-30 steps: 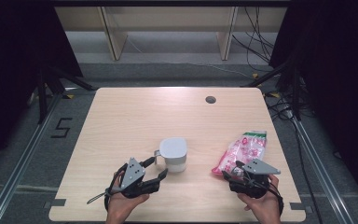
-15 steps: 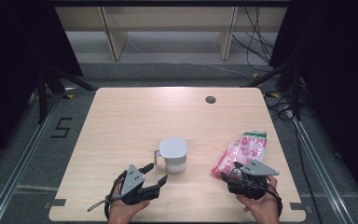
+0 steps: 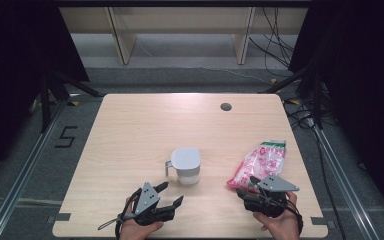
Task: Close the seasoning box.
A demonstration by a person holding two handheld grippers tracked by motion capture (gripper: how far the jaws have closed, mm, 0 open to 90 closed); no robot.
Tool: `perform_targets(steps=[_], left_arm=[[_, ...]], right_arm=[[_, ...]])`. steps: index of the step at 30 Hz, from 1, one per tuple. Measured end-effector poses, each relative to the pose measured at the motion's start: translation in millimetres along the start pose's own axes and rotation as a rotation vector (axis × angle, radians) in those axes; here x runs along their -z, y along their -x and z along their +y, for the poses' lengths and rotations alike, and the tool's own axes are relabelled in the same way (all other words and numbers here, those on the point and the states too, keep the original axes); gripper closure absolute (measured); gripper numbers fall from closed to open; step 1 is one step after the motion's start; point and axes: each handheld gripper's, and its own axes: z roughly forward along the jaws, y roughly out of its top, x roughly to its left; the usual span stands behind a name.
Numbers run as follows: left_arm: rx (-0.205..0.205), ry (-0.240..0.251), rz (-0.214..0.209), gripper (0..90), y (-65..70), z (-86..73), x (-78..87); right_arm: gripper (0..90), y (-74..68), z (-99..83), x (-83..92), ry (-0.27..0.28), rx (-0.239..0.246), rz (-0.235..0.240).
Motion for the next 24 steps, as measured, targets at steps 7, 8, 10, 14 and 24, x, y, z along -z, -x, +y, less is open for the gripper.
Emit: perform_targets(steps=[7, 8, 10, 14, 24], left_arm=[[-0.011, 0.001, -0.012, 31.1, 2.4, 0.9, 1.0], [-0.009, 0.0, -0.013, 31.0, 2.5, 0.7, 1.1], [0.018, 0.001, -0.014, 30.8, 3.5, -0.5, 1.0], [-0.011, 0.015, -0.01, 30.6, 0.9, 0.6, 2.0], [-0.025, -0.002, -0.011, 29.9, -1.2, 0.7, 3.0]], right_arm=[[35.8, -5.7, -5.9, 3.8, -0.006, -0.019, 0.039], [35.8, -6.1, -6.5, 4.2, -0.008, -0.019, 0.042], [35.8, -7.4, -7.7, 4.8, -0.009, -0.017, 0.055], [35.5, -9.5, -10.0, 5.9, -0.008, -0.013, 0.078], [35.1, -13.9, -15.5, 7.9, -0.004, 0.019, 0.1]])
